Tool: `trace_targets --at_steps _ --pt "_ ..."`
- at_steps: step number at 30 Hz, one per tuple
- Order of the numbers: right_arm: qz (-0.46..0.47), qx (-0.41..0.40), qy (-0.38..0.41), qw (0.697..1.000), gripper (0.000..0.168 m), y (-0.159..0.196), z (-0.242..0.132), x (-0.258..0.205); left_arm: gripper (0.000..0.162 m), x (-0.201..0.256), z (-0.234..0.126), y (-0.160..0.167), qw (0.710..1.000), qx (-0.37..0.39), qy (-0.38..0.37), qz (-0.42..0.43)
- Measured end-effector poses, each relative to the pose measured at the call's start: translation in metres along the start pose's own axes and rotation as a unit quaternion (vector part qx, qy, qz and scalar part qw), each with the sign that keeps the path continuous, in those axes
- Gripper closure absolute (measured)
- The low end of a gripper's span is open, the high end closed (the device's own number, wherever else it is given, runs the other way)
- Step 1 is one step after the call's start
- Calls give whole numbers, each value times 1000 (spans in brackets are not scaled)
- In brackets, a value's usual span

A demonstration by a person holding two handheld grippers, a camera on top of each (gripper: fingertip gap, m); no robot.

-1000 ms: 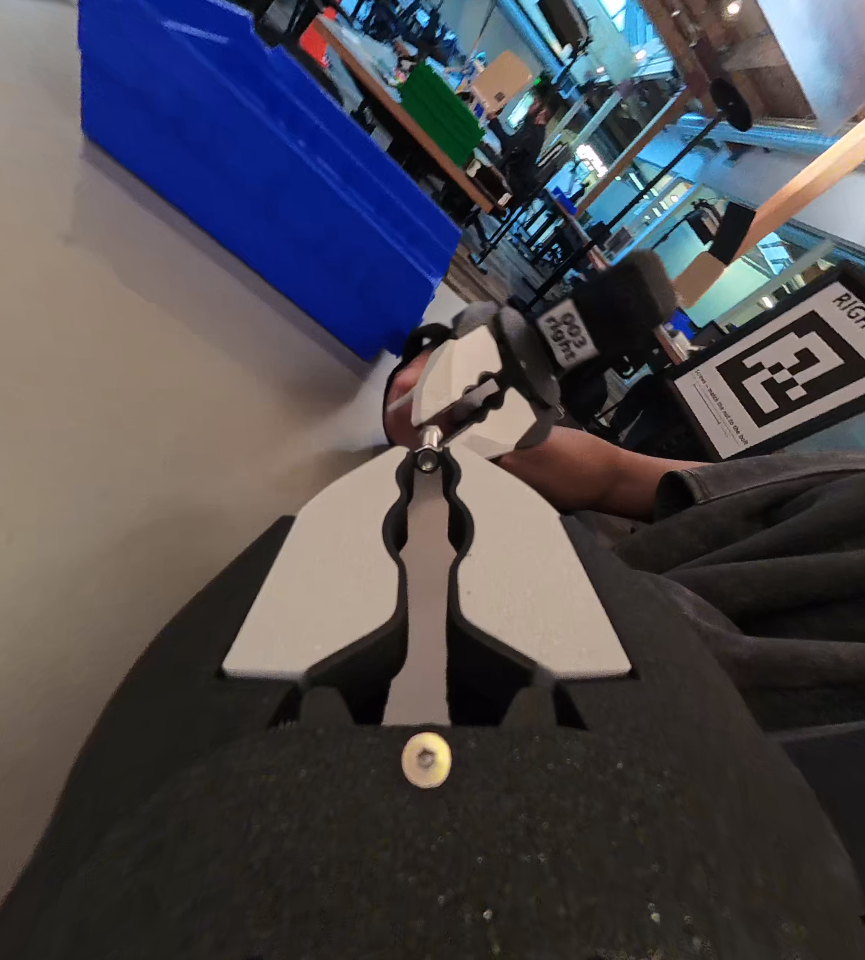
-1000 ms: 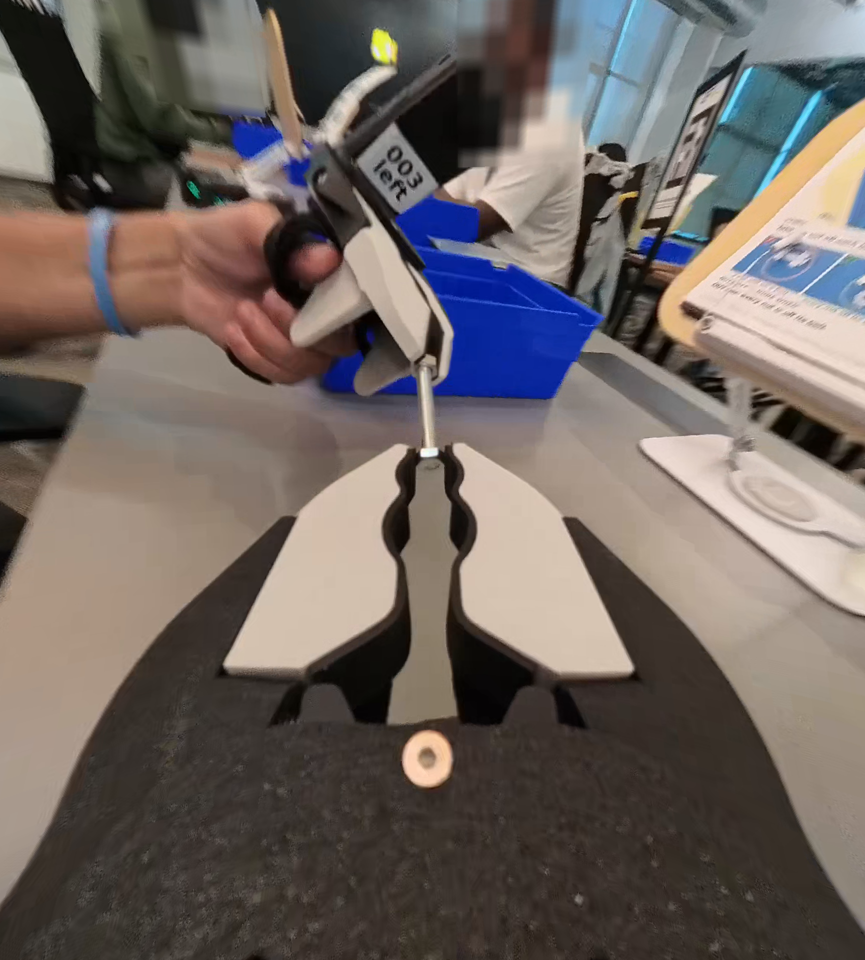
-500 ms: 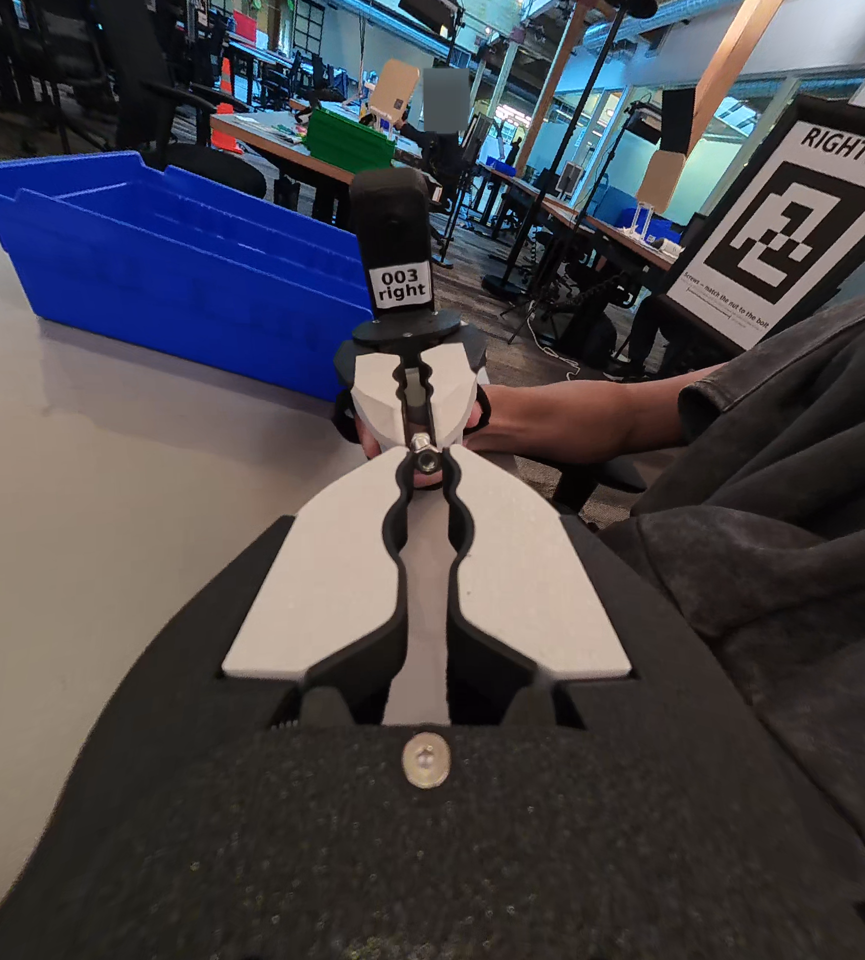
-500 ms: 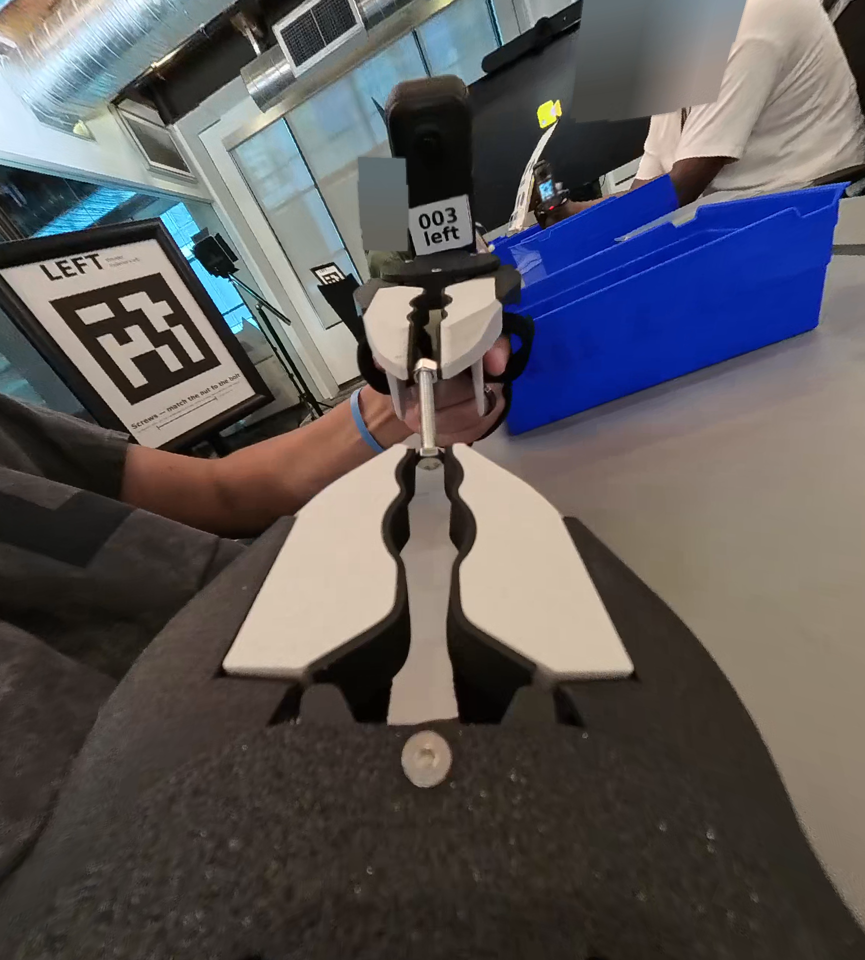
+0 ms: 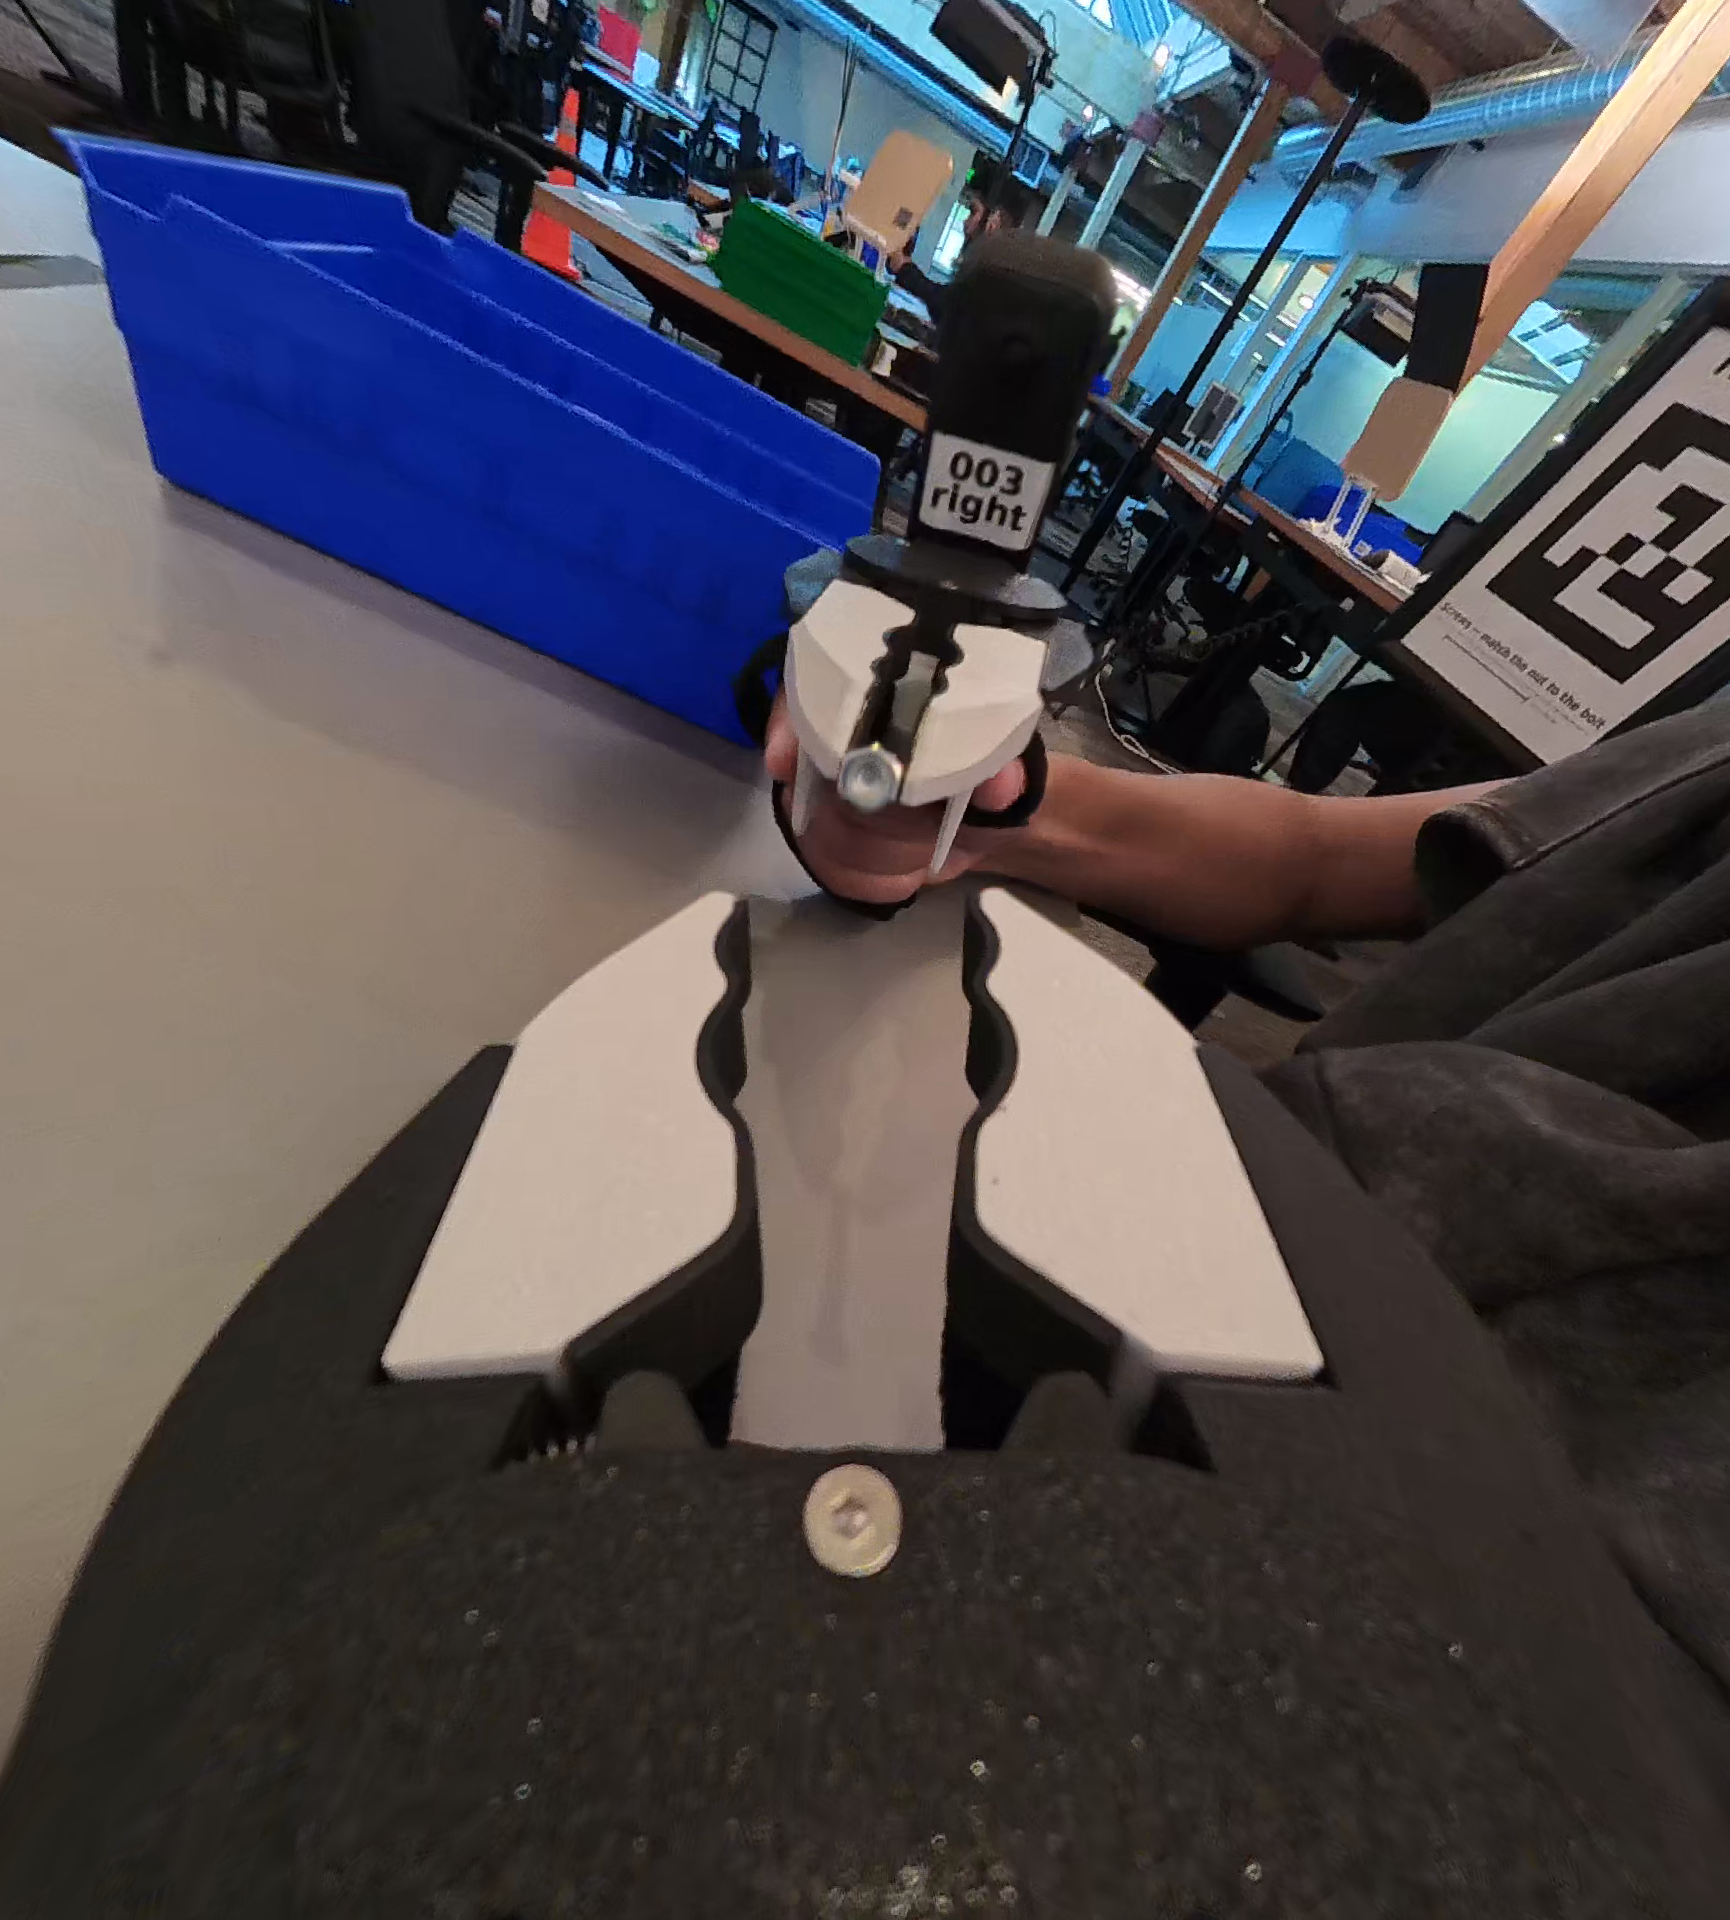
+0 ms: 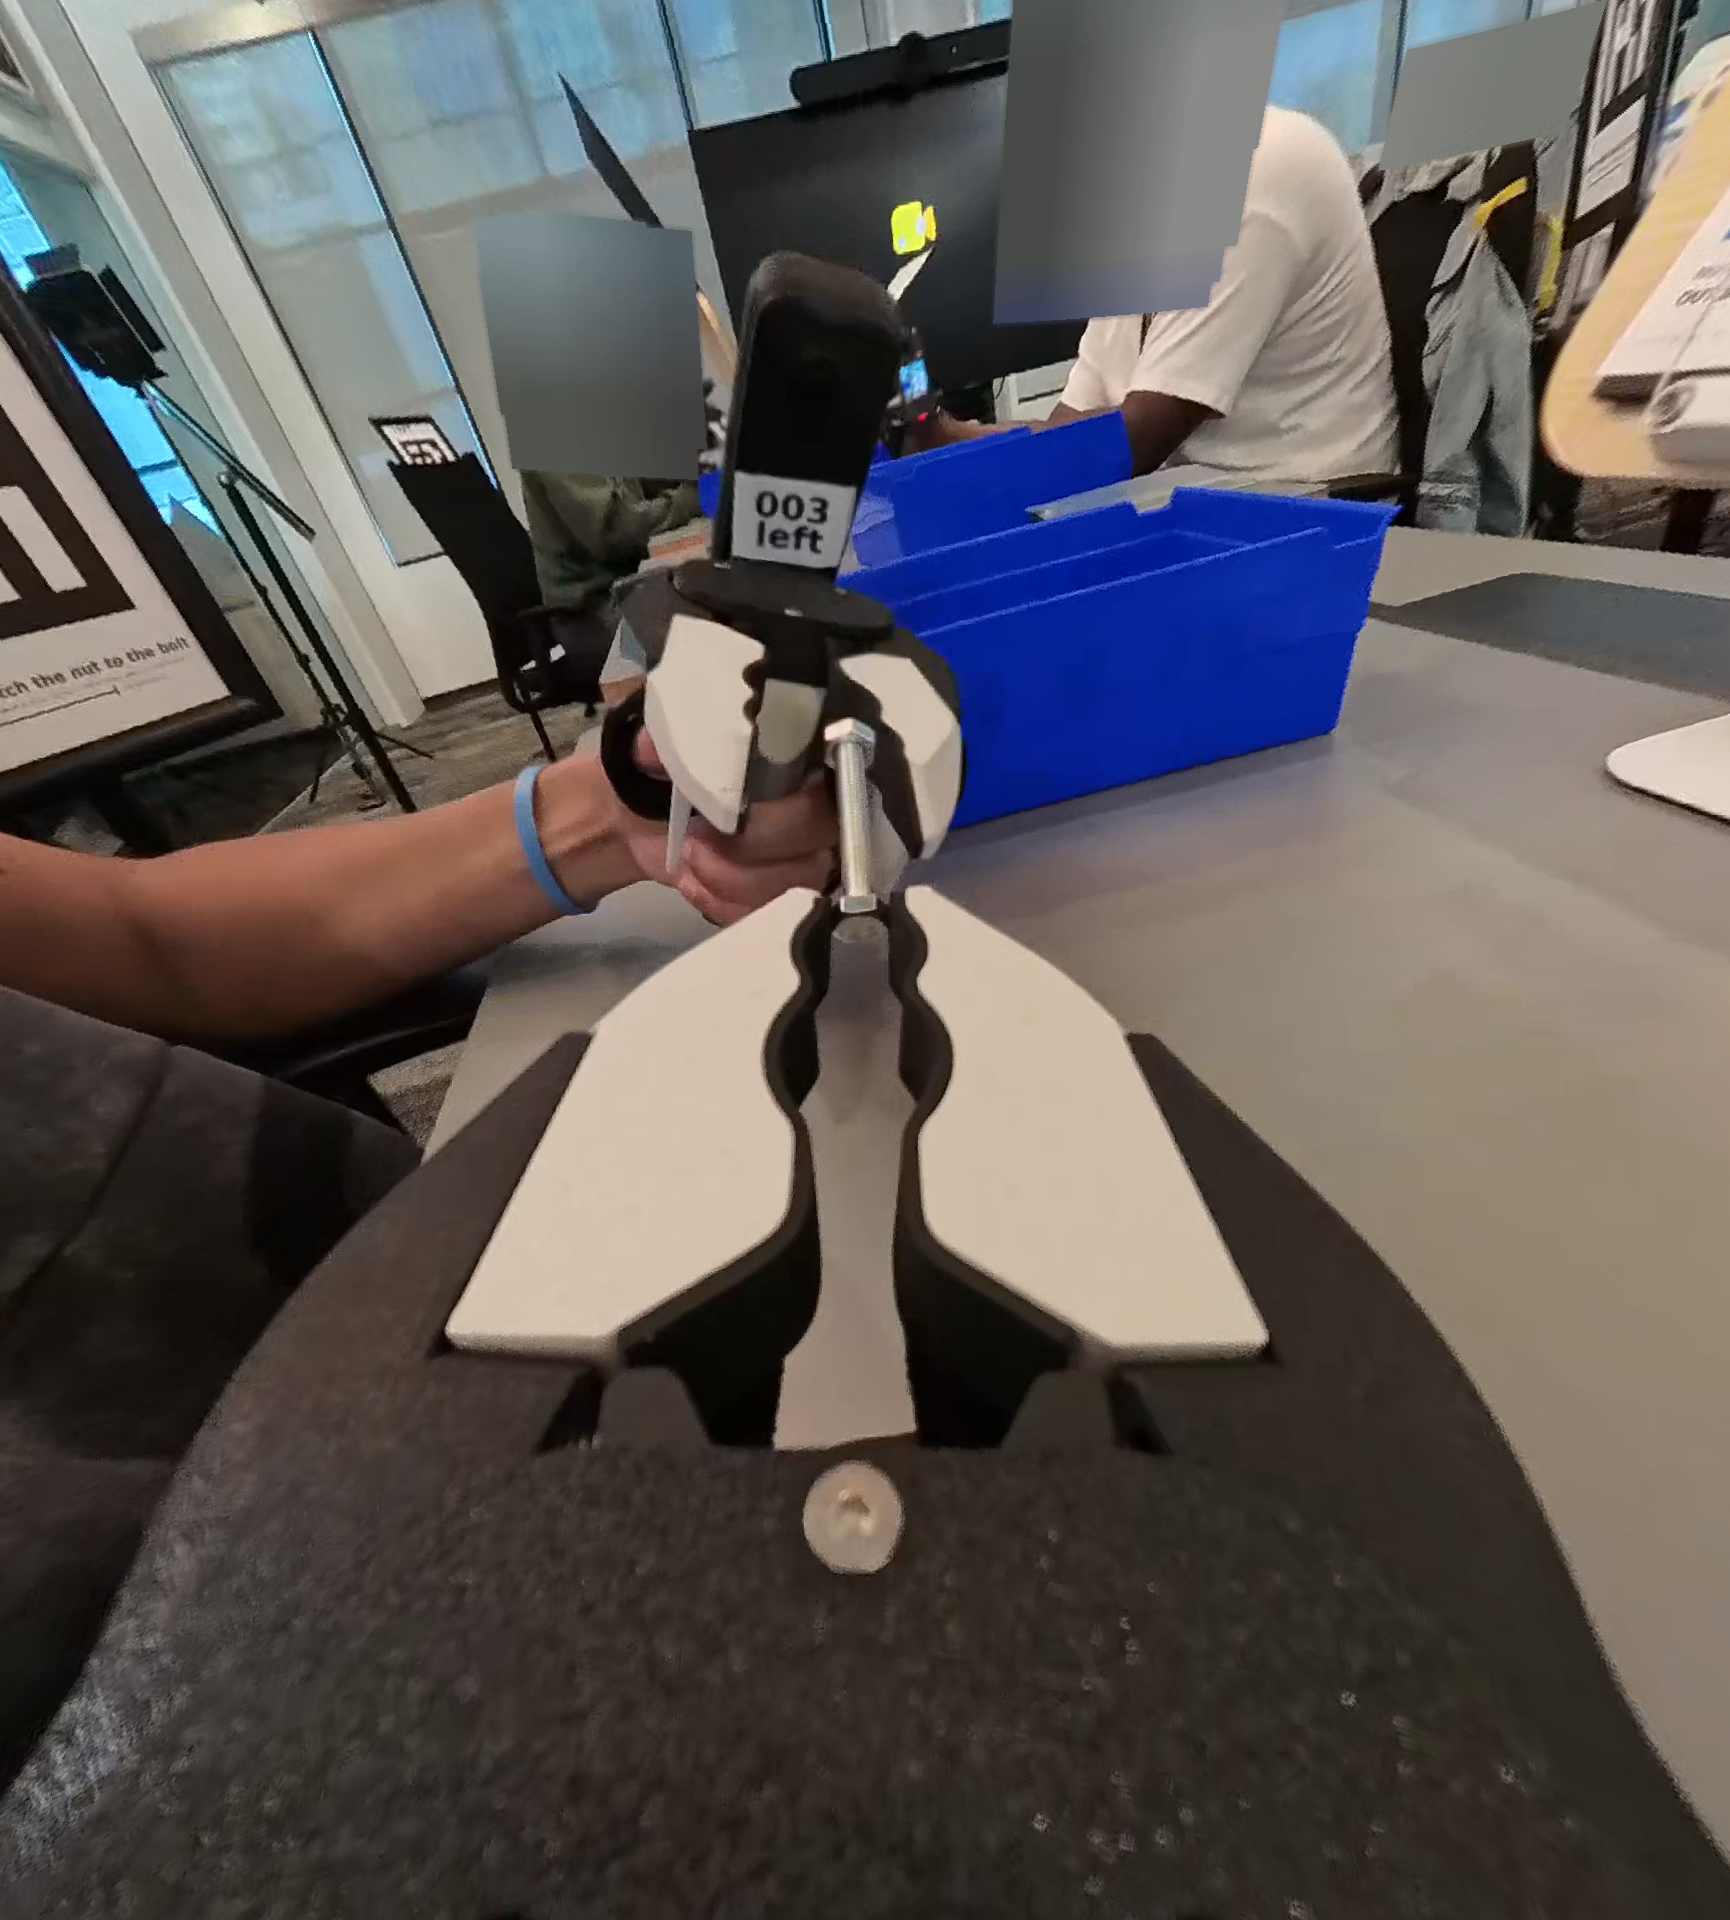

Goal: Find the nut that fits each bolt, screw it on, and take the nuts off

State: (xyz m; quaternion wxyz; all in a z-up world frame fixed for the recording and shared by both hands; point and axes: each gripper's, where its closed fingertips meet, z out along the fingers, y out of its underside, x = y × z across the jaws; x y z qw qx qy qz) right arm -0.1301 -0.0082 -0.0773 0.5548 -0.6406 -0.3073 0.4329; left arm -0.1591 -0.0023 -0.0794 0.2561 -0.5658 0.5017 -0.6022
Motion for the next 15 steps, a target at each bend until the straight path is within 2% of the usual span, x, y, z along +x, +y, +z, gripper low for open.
trace_targets --at_steps 7,15 --pt "0 -55 8 998 158 19 12 4 124 5 3 -5 1000 9 11 17" --pt "1 -73 15 997 158 25 14 6 124 1 5 2 1000 -7 4 17"
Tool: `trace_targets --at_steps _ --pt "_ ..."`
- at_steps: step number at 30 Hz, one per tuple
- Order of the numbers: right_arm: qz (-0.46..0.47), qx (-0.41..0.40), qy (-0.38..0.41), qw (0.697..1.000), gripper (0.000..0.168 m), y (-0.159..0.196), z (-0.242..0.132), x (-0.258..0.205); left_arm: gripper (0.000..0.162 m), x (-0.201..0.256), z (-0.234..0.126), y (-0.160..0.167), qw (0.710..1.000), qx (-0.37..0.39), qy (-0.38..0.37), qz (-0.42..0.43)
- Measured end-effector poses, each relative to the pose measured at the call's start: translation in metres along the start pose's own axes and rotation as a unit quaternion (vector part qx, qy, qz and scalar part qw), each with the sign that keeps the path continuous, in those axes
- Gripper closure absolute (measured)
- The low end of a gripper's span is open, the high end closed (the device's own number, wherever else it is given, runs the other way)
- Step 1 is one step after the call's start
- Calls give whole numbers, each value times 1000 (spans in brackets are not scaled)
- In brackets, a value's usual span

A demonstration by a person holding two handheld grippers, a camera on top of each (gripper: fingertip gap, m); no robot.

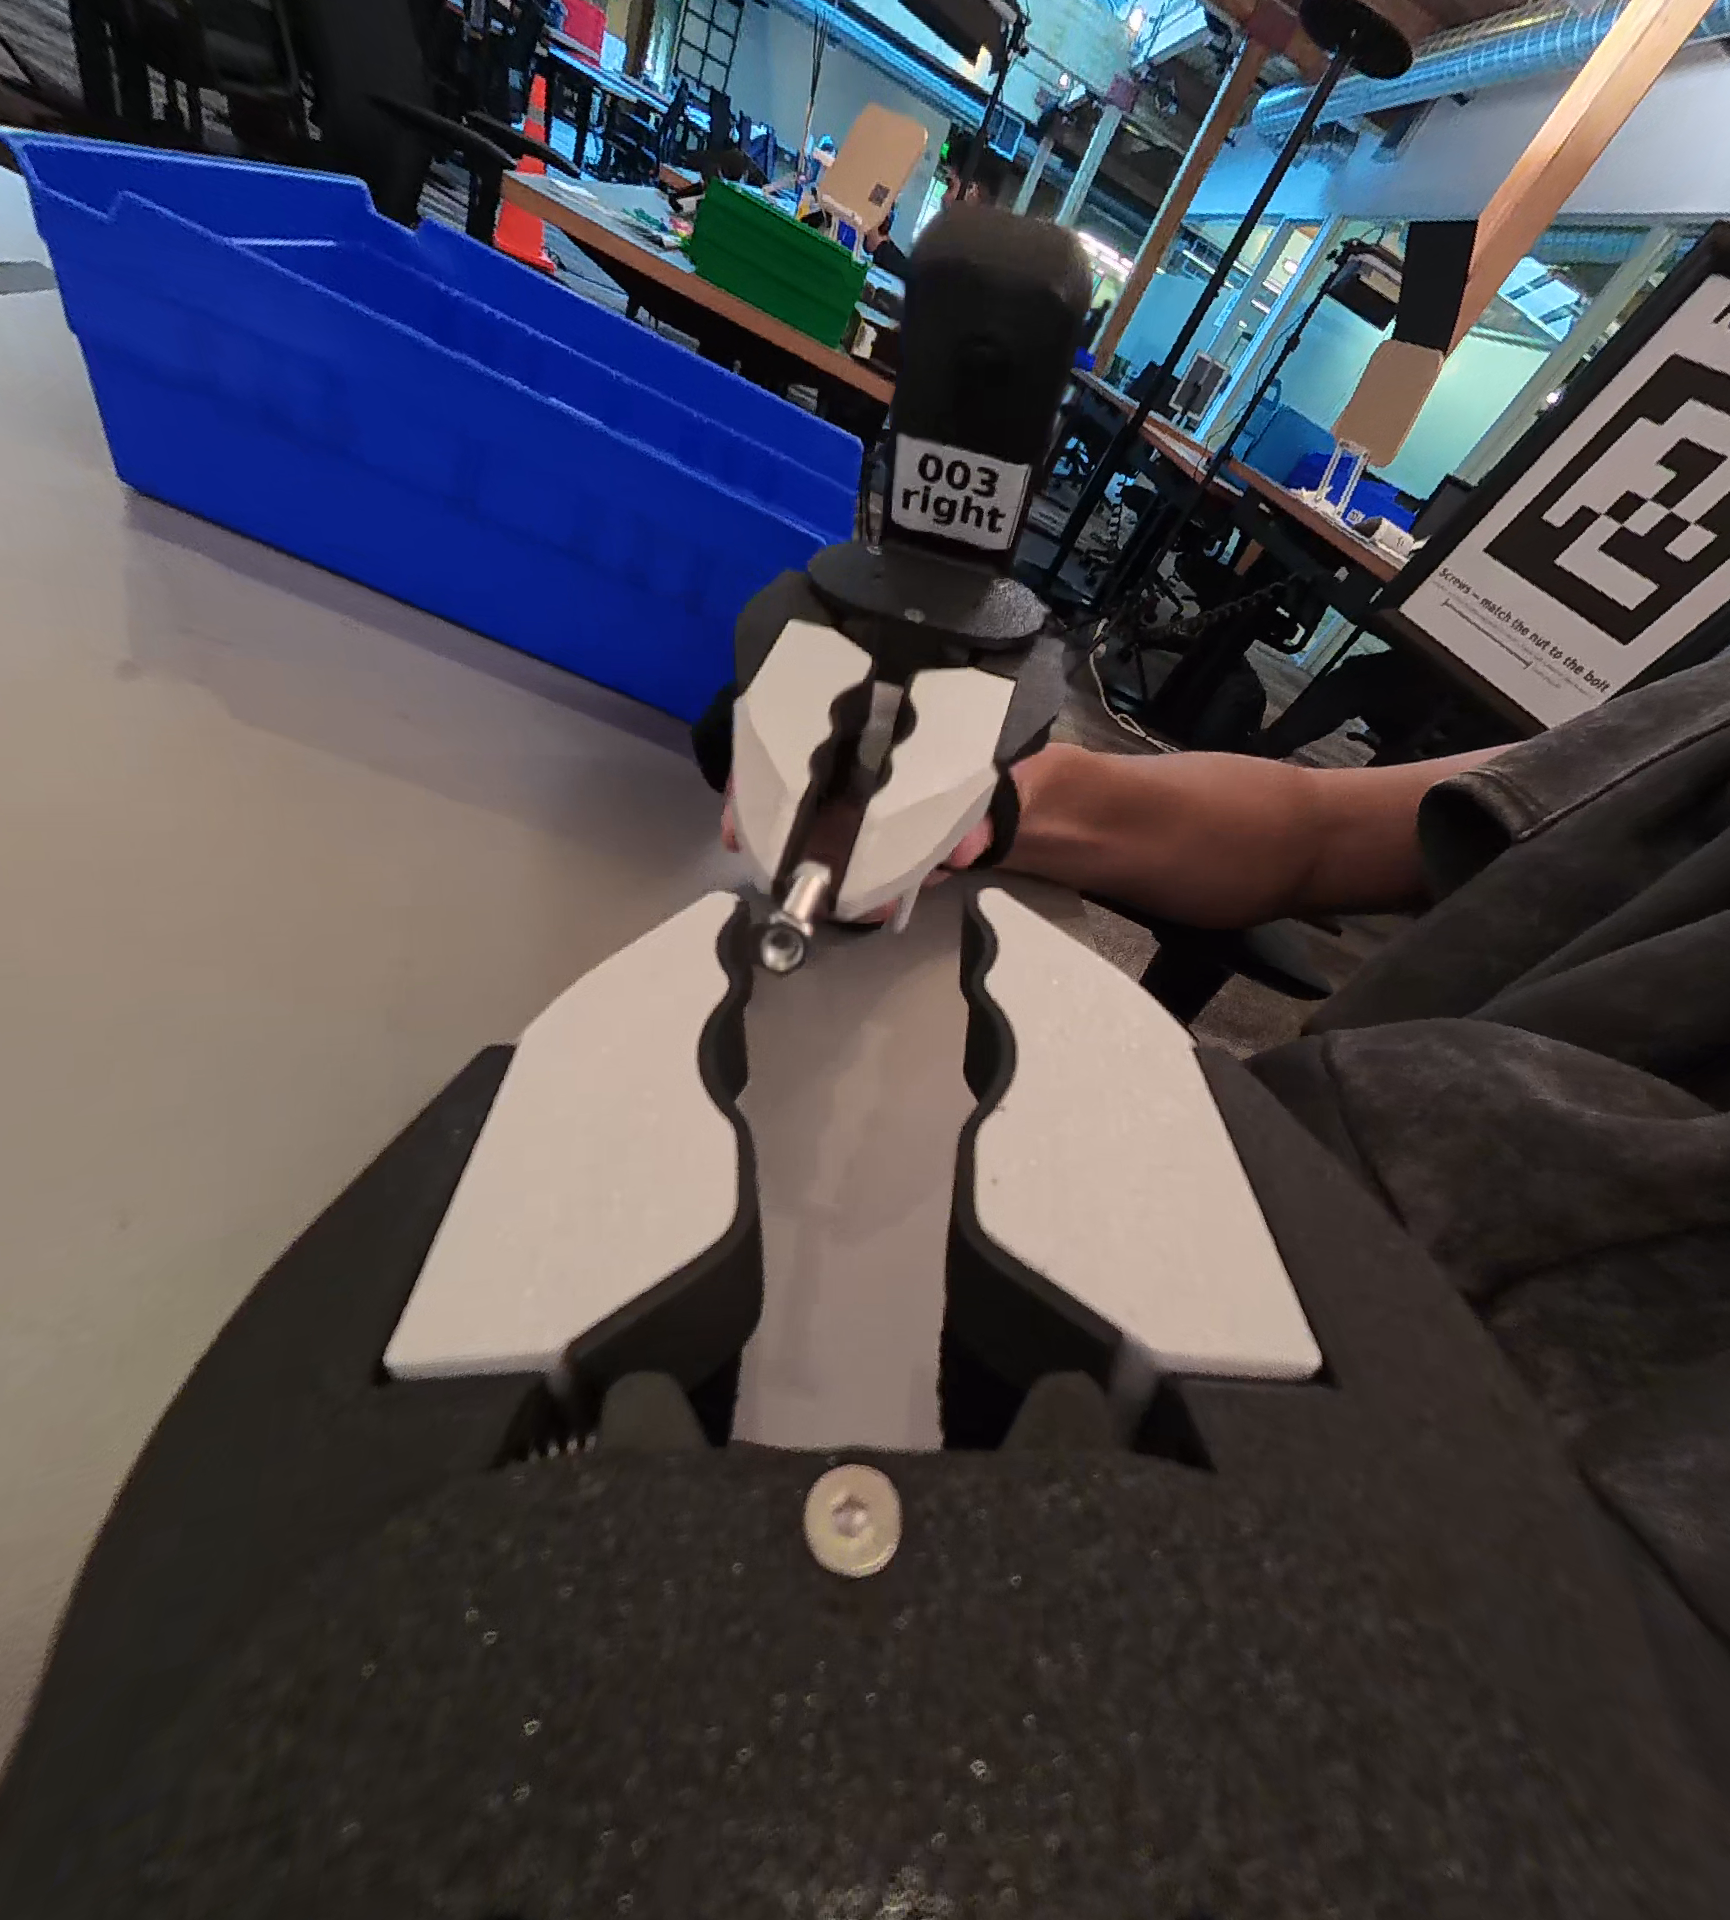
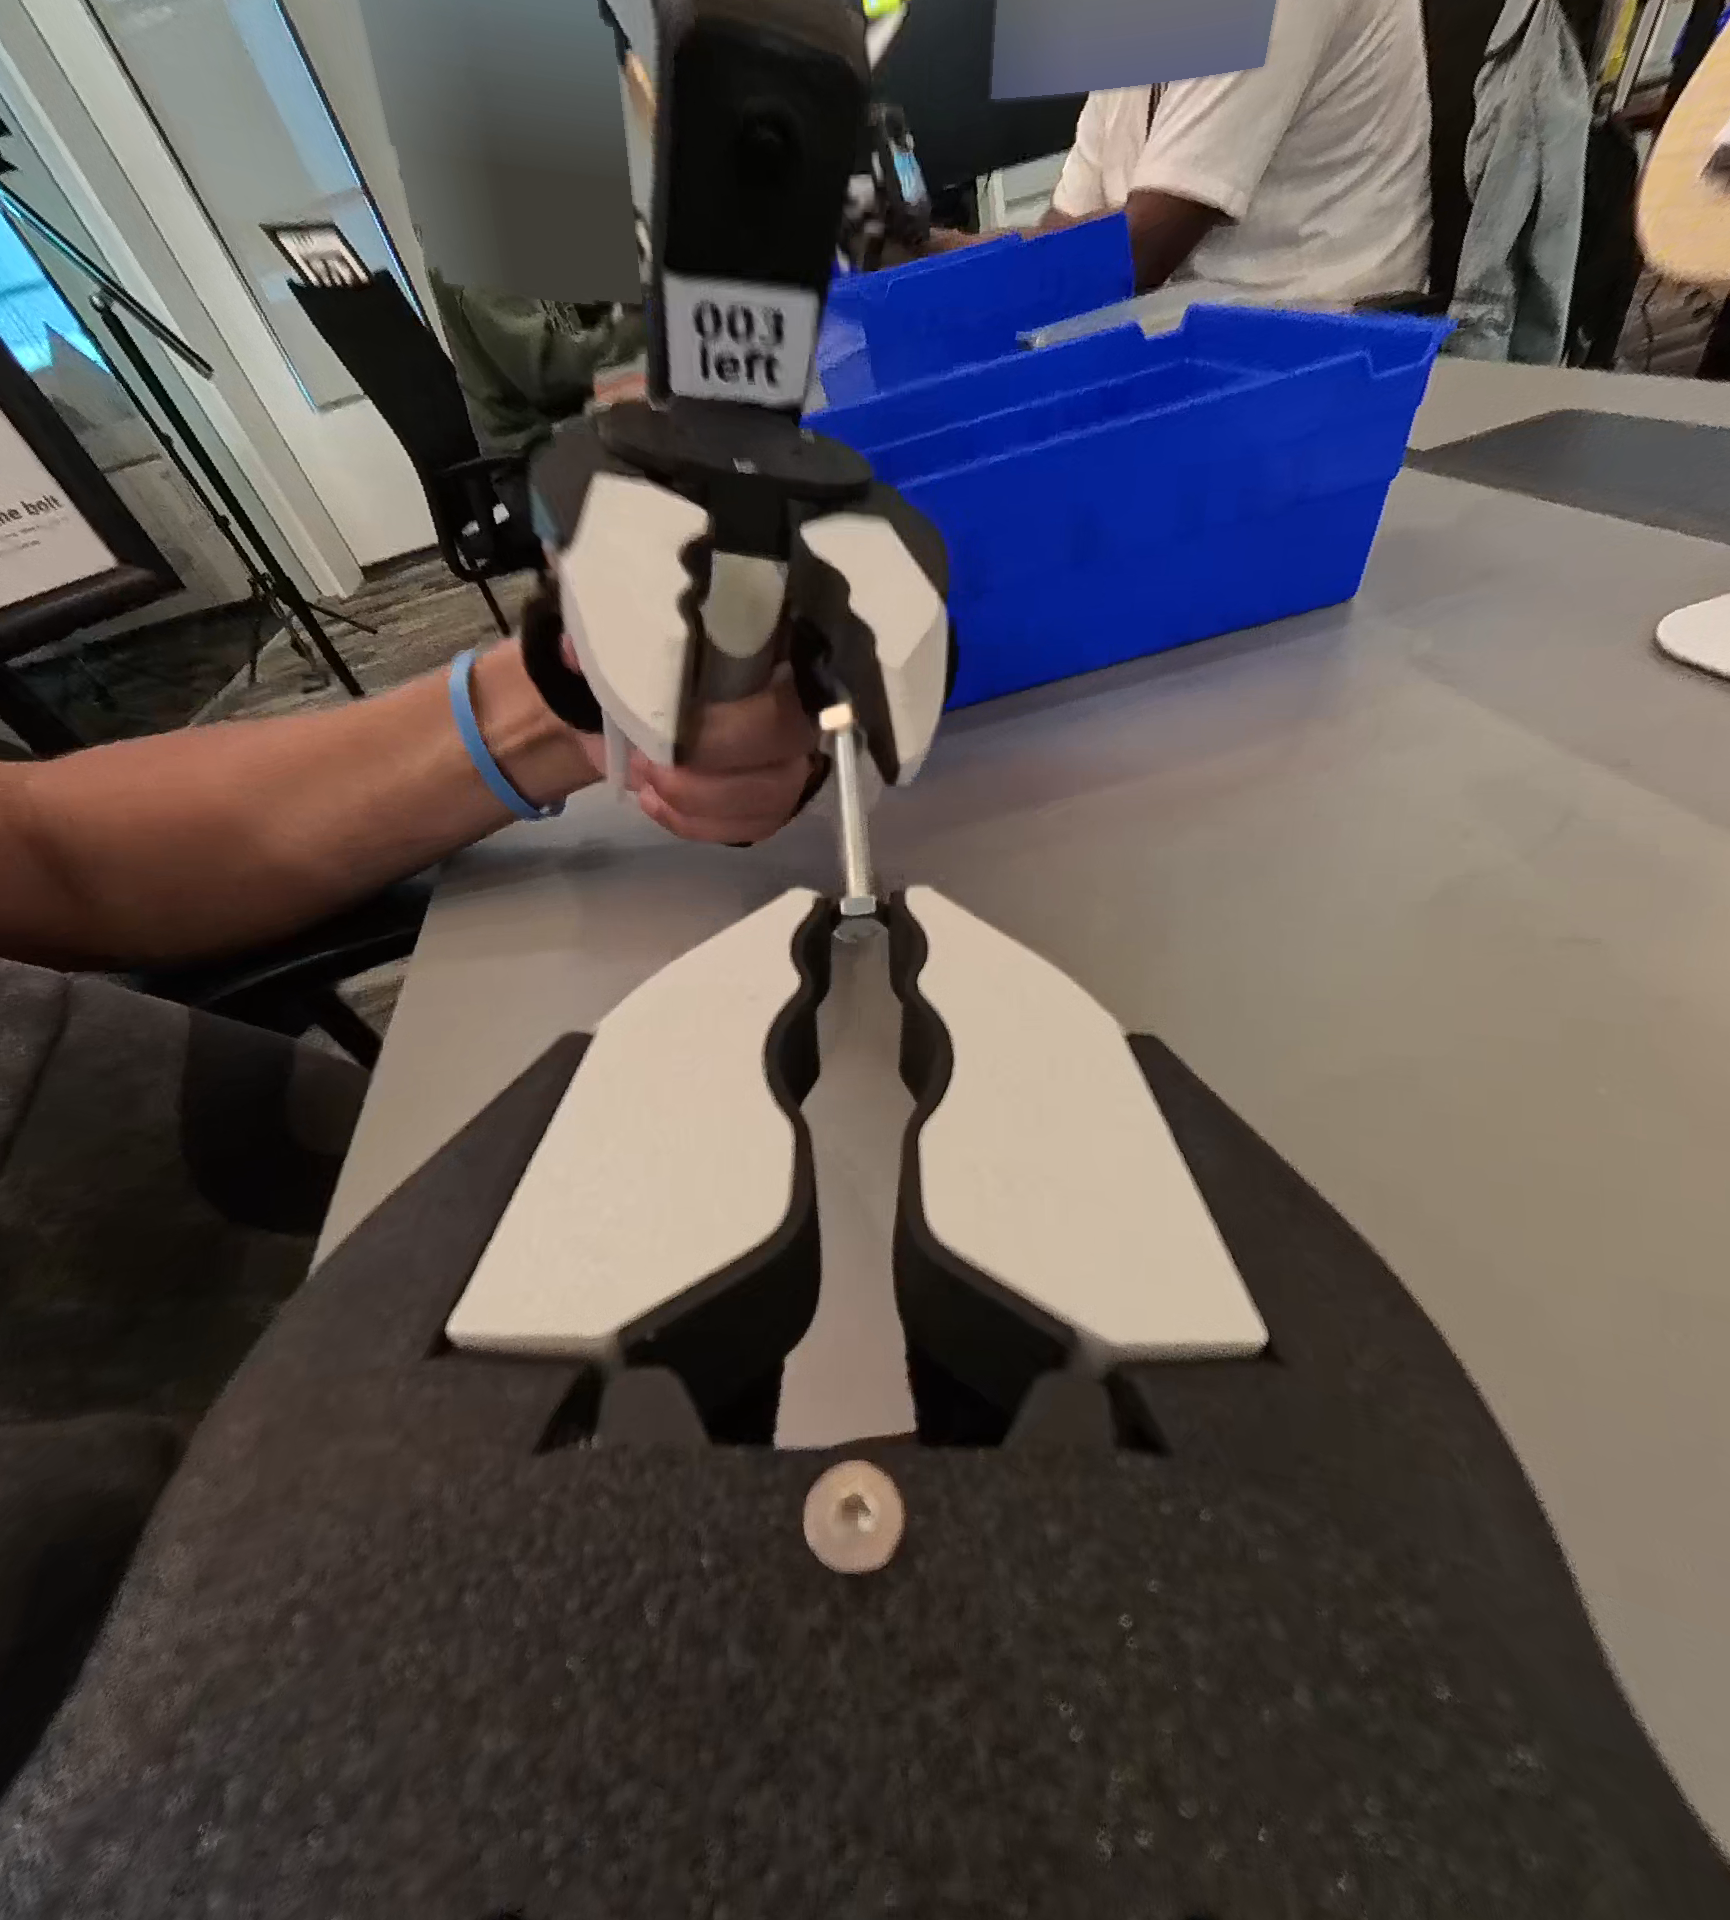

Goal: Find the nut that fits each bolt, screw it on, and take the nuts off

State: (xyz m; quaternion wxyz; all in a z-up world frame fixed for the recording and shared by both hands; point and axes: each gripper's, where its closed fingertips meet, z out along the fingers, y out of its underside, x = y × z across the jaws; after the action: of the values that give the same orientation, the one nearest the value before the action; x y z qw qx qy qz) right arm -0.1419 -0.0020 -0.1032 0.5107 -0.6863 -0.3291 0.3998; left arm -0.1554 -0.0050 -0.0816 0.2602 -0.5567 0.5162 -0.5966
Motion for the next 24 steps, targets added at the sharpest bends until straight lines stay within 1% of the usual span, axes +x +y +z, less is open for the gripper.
trace_targets --at_steps 2,8,13,16,20,24 --pt "-3 -11 -2 1000 158 3 3 -2 124 -1 0 0 1000 -2 -6 7" --pt "21 24 -7 999 158 -12 -4 0 124 -6 -2 3 1000 -3 -11 0" --pt "13 -42 -3 999 157 10 10 -4 126 -3 -3 -1 1000 3 -6 8" --pt "16 -30 -9 999 157 1 9 -8 126 -4 -4 1 1000 2 -7 5" --pt "14 -13 10 1000 157 -13 -1 0 126 -3 -6 -1 1000 9 -4 5" --pt "19 -44 7 999 157 4 5 0 125 -2 -4 -1 1000 4 -5 10"
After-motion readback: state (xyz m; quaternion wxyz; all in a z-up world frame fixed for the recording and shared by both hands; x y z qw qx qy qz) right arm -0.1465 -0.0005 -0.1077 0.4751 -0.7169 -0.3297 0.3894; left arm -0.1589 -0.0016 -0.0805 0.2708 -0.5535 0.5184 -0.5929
